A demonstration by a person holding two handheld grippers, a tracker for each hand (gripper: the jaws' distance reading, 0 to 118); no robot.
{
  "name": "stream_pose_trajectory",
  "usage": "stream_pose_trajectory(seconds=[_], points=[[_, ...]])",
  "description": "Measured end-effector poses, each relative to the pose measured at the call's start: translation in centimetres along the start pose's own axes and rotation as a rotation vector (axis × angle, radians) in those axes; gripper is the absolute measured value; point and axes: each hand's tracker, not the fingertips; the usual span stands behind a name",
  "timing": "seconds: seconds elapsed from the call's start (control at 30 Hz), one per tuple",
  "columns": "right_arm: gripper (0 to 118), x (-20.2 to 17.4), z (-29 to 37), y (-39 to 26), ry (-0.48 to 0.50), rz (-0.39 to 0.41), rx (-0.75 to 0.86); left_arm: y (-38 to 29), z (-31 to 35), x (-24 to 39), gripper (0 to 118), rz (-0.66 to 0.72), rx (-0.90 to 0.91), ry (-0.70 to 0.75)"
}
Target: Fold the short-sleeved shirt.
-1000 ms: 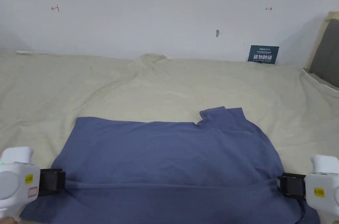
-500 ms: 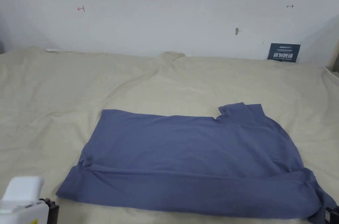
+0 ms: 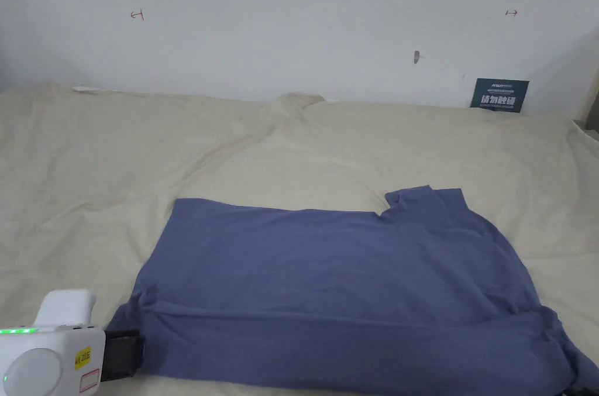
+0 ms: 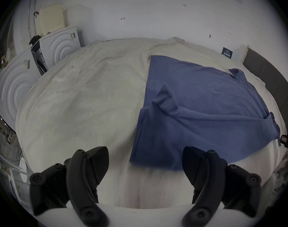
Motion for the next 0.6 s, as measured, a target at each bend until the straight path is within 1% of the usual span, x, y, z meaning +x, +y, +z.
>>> stream_pose_trajectory(seconds=[0.03,0.1,0.13,0.17,0.2,0.23,0.27,0.3,0.33,0.37,0.4,0.43,0.47,0.5,0.57,0.6], points=[[0,0.0,-0.2,0.1,0.012,-0.008,-0.010,0.1,-0.7,0.0,94,-0.019,-0.034,0.002],[0,0.0,-0.2,0.2,0.011,-0.019,-0.006,0.1,-2.1,0.5,94,-0.058,-0.098,0.062],[0,0.1,-0.3,0.3,0.012,-0.023,-0.006,0.0,-2.4,0.5,94,-0.051,-0.096,0.048],[0,0.2,-0.4,0.3,0.010,-0.027,-0.007,-0.3,-2.2,0.5,94,-0.013,-0.087,0.025],[0,0.2,-0.4,0.3,0.008,-0.034,-0.006,-0.4,-1.7,0.5,92,-0.003,-0.072,0.037],[0,0.4,-0.4,0.3,0.008,-0.037,-0.006,-0.3,-1.1,0.6,84,-0.013,-0.073,0.018],[0,0.6,-0.4,0.2,0.006,-0.040,-0.010,-0.2,-0.8,0.9,68,-0.017,-0.066,0.009],[0,0.7,-0.5,0.2,0.003,-0.044,-0.011,-0.3,-0.4,1.2,47,-0.021,-0.049,0.013],[0,1.0,-0.6,0.0,0.003,-0.047,-0.012,-0.3,-0.3,1.5,18,-0.023,-0.043,0.015],[0,1.2,-0.6,-0.1,0.001,-0.052,-0.017,-0.3,-0.3,1.8,10,-0.014,-0.040,0.002],[0,1.4,-0.5,-0.3,-0.001,-0.057,-0.020,-0.4,-0.4,2.1,10,-0.019,-0.048,0.041],[0,1.7,-0.6,-0.5,-0.003,-0.057,-0.021,-0.5,-0.4,2.3,10,-0.059,-0.042,0.050],[11,2.0,-0.6,-0.6,-0.012,-0.055,-0.022,-0.5,-0.3,2.4,10,-0.056,-0.036,0.052],[33,2.7,-0.9,-0.7,-0.020,-0.048,-0.026,-0.3,-0.2,2.1,10,-0.041,-0.044,0.042],[94,3.4,-1.6,-0.8,-0.055,-0.014,-0.057,0.1,0.1,1.4,10,-0.005,-0.048,0.013],[96,3.7,-1.9,-0.8,-0.062,-0.012,-0.058,0.2,0.2,1.1,10,0.009,-0.046,0.000]])
